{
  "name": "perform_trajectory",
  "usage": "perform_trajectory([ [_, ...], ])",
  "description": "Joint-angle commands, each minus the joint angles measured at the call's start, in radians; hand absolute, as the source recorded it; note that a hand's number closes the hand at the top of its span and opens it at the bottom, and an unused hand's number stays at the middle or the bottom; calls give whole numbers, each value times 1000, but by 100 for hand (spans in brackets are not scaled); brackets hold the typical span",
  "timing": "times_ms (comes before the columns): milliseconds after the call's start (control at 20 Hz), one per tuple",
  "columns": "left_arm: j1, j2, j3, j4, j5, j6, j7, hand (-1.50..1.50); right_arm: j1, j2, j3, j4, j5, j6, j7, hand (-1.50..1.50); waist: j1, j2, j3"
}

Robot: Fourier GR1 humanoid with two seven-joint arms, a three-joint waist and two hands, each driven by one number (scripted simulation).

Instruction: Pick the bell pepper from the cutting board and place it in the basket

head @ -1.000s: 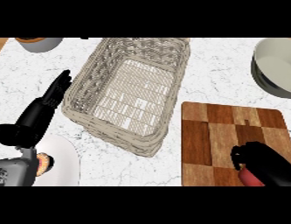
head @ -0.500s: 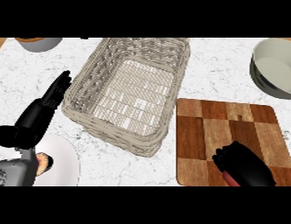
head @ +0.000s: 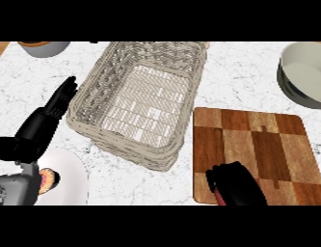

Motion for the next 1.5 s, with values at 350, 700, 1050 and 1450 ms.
perform_trajectory([
  [350, 3, -6, -5, 9, 3, -5, -5, 0, -9, 63, 380, -184, -354, -348, 398, 150, 16, -3, 21],
  [700, -11, -2, -6, 10, 1, -7, 8, 0, -83, 62, 547, -239, -323, -569, 675, 150, 8, -6, 10],
  [1050, -17, -6, -9, 14, -6, 0, 13, 0, -228, 59, 536, -213, -203, -603, 886, 150, 13, -6, 4],
  [1450, -35, -16, -23, 21, -6, -6, 9, 0, -454, 61, 474, -178, -123, -601, 1169, 150, 37, 5, 5],
])
